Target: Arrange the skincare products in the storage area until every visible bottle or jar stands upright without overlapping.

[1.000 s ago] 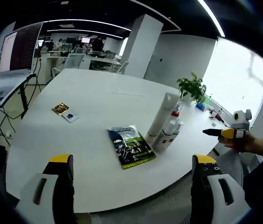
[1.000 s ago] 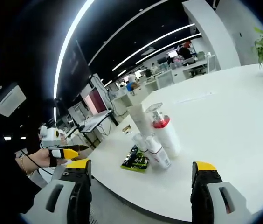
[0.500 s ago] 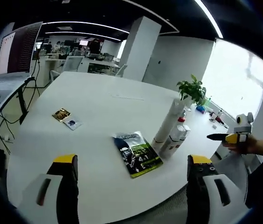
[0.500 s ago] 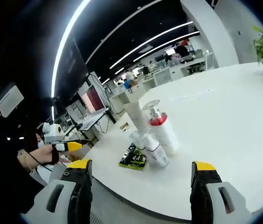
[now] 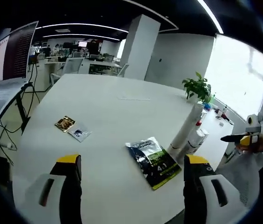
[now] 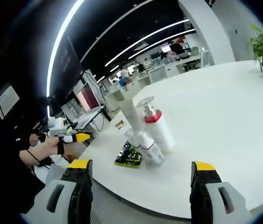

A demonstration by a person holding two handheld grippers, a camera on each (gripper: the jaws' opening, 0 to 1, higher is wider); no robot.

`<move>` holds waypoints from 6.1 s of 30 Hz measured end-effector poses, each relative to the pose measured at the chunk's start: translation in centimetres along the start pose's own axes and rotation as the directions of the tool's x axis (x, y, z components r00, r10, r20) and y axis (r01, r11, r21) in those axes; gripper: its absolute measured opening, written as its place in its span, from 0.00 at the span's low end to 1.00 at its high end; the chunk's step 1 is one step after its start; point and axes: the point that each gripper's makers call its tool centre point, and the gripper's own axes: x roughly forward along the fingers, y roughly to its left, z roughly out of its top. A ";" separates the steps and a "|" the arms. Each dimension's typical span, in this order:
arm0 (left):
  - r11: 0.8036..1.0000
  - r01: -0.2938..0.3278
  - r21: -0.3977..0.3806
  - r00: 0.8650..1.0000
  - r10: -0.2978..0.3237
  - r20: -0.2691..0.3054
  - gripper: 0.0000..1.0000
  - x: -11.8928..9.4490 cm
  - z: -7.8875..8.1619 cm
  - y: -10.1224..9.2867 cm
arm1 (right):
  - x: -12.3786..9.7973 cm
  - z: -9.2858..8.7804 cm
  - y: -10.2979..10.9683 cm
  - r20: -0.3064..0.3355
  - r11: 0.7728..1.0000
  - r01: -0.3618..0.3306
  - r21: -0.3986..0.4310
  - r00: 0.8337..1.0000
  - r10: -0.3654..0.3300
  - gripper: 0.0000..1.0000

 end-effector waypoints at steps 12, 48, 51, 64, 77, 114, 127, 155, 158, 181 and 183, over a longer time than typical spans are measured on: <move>0.999 -0.024 0.042 0.998 0.026 -0.056 0.76 4.4 0.9 5.2 | 0.1 0.1 -0.6 -0.007 1.000 0.017 0.026 1.000 -0.017 0.89; 0.971 -0.104 0.217 0.956 0.158 -0.248 0.58 15.5 -0.8 14.4 | 1.0 -1.4 -1.7 -0.124 0.989 0.098 0.112 0.989 -0.084 0.87; 0.972 -0.096 0.216 0.957 0.150 -0.249 0.57 15.6 -0.8 14.1 | 0.9 -1.6 -1.9 -0.135 0.989 0.103 0.102 0.987 -0.089 0.87; 0.969 -0.050 0.243 0.960 0.113 -0.255 0.35 15.5 -0.7 13.1 | 0.9 -1.9 -1.4 -0.141 0.989 0.111 0.093 0.985 -0.098 0.86; 0.969 -0.066 0.240 0.962 0.125 -0.242 0.20 15.3 -0.8 13.7 | 0.9 -2.0 -1.5 -0.152 0.990 0.107 0.093 0.984 -0.092 0.85; 0.935 -0.027 0.354 0.956 0.128 -0.264 0.00 15.1 -0.4 13.4 | 1.1 -2.3 -1.6 -0.170 0.991 0.107 0.086 0.981 -0.092 0.85; 0.940 0.044 0.339 0.975 0.033 -0.219 0.00 14.2 1.0 10.8 | 1.1 -2.4 -1.3 -0.178 0.992 0.098 0.078 0.981 -0.082 0.84; 0.905 0.056 0.422 0.962 0.065 -0.267 0.41 15.5 -1.1 8.0 | 1.0 -2.2 -0.8 -0.158 0.995 0.066 0.068 0.986 -0.055 0.85; 0.910 0.051 0.413 0.949 0.085 -0.304 0.43 15.6 -2.0 8.8 | 1.0 -2.1 -0.8 -0.152 0.995 0.066 0.073 0.987 -0.054 0.85; 0.955 0.033 0.295 0.945 0.066 -0.320 0.04 14.7 -3.1 10.1 | 0.9 -1.5 -1.3 -0.114 0.995 0.062 0.074 0.992 -0.053 0.84; 0.959 0.033 0.283 0.945 0.062 -0.321 0.04 14.8 -3.2 10.4 | 0.9 -1.5 -1.2 -0.112 0.995 0.061 0.074 0.992 -0.053 0.84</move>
